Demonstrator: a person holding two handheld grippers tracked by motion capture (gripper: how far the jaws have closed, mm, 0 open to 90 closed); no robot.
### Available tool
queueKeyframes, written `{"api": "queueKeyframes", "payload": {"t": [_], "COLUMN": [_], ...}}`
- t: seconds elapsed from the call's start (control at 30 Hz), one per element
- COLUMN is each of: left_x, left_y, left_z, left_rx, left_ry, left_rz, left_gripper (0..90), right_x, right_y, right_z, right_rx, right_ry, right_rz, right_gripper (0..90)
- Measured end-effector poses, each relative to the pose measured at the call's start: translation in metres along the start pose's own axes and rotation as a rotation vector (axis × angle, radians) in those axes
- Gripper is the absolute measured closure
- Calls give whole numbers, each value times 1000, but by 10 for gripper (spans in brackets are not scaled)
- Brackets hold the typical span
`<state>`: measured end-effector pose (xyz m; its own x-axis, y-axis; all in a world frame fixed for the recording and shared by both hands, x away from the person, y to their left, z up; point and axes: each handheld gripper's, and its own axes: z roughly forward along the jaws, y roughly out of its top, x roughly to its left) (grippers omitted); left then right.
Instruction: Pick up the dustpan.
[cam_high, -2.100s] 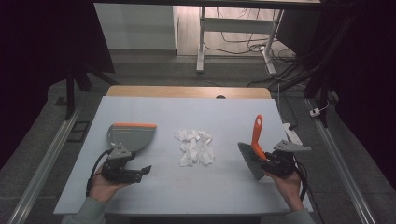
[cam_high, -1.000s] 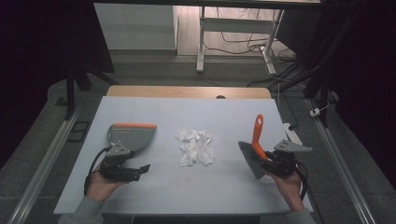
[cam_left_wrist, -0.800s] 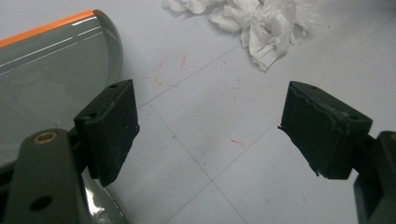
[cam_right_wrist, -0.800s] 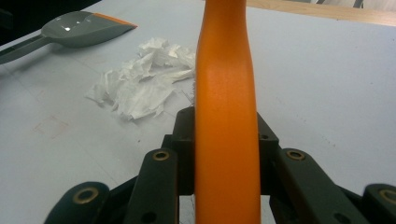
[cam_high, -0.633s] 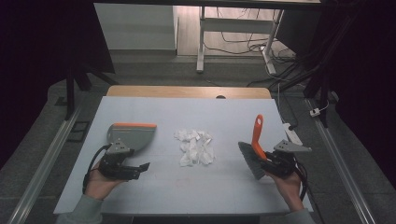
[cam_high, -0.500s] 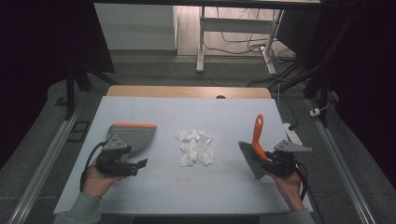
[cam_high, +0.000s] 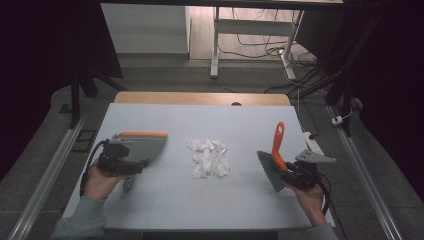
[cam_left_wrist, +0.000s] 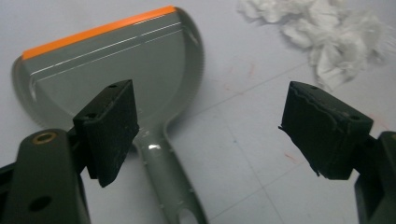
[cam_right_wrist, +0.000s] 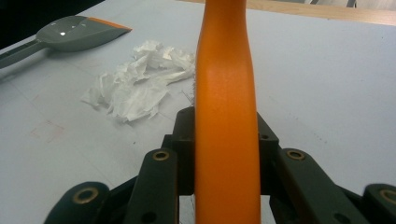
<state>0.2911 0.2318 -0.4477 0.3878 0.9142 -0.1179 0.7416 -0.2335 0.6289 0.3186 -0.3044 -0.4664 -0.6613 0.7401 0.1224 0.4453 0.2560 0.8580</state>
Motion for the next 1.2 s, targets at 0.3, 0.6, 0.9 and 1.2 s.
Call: {"api": "queueKeyframes", "payload": {"t": [0.3, 0.6, 0.9, 1.2], "left_x": [13, 22, 24, 28], "left_y": [-10, -21, -27, -33], "left_z": [2, 17, 33, 51], "left_rx": [23, 95, 136, 184], "left_ry": [54, 61, 54, 57], "left_rz": [-71, -127, -159, -184], "left_gripper": [153, 150, 126, 132], "right_x": [1, 1, 2, 3], "right_y": [-1, -1, -2, -2], "right_z": [2, 1, 3, 4], "right_rx": [6, 11, 17, 22], "right_ry": [-3, -10, -11, -14], "right_rz": [-2, -7, -11, -16], "right_gripper": [698, 698, 698, 697]}}
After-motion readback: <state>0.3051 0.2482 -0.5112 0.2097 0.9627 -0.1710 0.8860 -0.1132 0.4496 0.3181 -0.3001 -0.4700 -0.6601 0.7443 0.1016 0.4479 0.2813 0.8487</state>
